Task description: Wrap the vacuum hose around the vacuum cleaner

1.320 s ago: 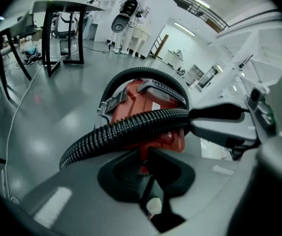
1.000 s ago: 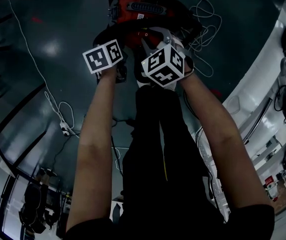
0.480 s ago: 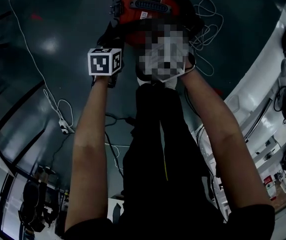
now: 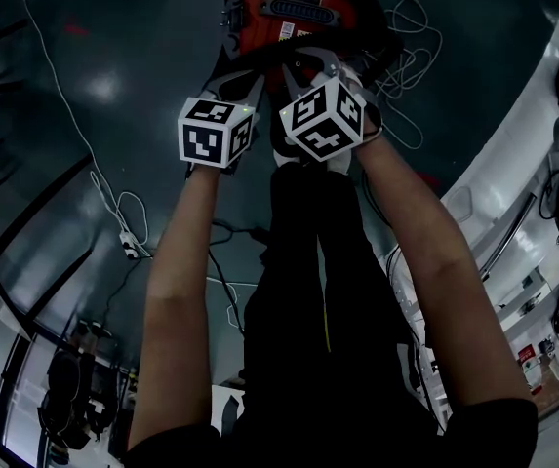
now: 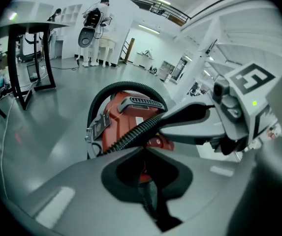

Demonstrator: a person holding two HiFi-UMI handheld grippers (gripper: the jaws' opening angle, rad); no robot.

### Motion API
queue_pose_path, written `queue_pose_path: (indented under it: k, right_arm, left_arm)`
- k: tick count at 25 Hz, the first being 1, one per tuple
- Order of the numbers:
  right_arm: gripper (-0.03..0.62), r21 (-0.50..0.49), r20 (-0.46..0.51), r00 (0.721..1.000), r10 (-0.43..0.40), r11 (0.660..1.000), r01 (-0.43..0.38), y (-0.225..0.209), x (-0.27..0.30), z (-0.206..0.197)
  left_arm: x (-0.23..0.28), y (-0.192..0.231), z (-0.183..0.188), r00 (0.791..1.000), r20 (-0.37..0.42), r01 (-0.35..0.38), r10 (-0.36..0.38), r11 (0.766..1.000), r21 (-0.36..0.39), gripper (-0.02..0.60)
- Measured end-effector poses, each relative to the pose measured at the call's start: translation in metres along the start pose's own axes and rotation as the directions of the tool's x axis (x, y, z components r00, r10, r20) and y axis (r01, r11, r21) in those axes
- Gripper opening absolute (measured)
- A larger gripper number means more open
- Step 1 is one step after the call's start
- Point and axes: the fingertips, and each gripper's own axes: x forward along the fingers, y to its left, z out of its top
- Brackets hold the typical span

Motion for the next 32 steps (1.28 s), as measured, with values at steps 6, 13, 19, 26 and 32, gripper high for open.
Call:
queue_pose_path:
  k: [6,13,19,26,32]
  right_arm:
    - [0.046,-0.023,0.021,0.993,0.119,0.993,-0.118,0.024,0.009,0.015]
    - [0.081,0.027,0.036,0.995,0.09,0.996,-0.091,0.021,-0.009,-0.003]
    - [0.08,0.093,0.02,0.998,0.063,0.994,-0.065,0.019,-0.023,-0.034]
    - [0.08,0.112,0.028,0.998,0.059,0.992,-0.062,0.017,-0.027,-0.034]
    - [0.081,0.105,0.02,0.998,0.062,0.992,-0.063,0.016,-0.027,-0.035]
  left_arm:
    - [0.009,0.002,0.003,0.999,0.002,-0.039,0.039,0.999,-0.036,0.01]
    - [0.007,0.002,0.003,0.998,-0.008,-0.067,0.067,0.997,-0.028,0.009]
    - [0.005,0.021,-0.001,0.985,-0.023,-0.17,0.168,0.978,-0.12,0.009]
    - [0.004,0.009,-0.009,0.988,-0.055,-0.145,0.142,0.988,-0.05,0.009]
    - [0.002,-0.001,-0.013,0.991,-0.06,-0.12,0.117,0.992,-0.036,0.009]
